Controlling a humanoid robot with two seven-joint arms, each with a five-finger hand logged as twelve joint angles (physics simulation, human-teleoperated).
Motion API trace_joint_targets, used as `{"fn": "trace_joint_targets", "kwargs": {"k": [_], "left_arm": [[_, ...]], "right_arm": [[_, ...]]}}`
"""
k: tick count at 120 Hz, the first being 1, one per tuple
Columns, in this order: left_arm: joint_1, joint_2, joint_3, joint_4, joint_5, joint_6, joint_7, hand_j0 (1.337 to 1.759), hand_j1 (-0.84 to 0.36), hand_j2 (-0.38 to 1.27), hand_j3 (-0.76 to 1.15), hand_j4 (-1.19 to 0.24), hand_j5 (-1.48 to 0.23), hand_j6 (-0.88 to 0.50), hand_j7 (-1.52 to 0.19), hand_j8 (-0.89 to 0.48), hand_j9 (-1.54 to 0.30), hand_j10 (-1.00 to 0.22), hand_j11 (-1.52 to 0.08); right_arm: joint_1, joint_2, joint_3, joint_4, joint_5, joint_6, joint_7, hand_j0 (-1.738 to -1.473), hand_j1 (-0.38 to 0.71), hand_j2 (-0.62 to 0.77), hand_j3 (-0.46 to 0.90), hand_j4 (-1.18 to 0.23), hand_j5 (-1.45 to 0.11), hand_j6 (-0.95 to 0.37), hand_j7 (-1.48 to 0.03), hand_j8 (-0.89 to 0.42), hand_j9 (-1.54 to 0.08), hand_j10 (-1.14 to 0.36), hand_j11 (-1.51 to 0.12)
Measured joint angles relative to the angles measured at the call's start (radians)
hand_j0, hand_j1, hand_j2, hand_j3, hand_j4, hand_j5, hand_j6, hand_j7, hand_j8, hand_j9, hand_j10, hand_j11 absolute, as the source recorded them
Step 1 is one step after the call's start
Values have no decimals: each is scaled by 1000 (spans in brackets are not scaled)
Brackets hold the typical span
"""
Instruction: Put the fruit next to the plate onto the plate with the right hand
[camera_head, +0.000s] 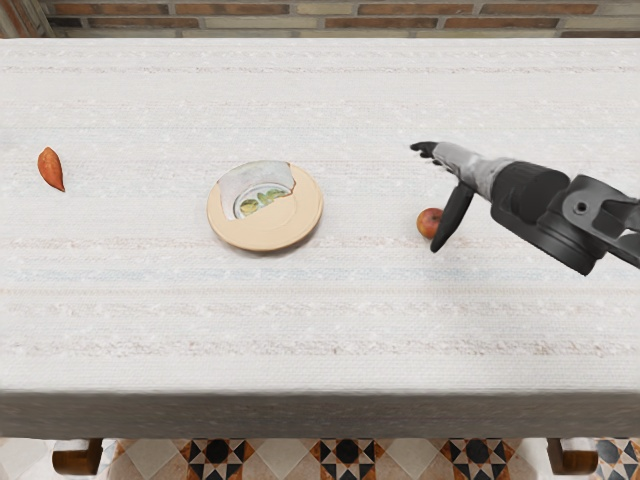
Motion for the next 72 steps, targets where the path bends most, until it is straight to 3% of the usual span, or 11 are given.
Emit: {"fn": "trace_joint_targets", "kwargs": {"k": [32,72], "left_arm": [[0,0,0,0,0,0,0,1658,349,0,0,0,0,0,0,0,0,0,0],[0,0,0,0,0,0,0,1658,349,0,0,0,0,0,0,0,0,0,0]], "right_arm": [[-50,96,-54,-80,-99,-130,0,-1658,-254,-14,0,-83,-105,-84,-104,-83,-104,-82,-104],[-99,117,-59,-119,-115,-174,0,-1658,-11,-54,0,-285,-368,-287,-368,-286,-368,-285,-368]]}}
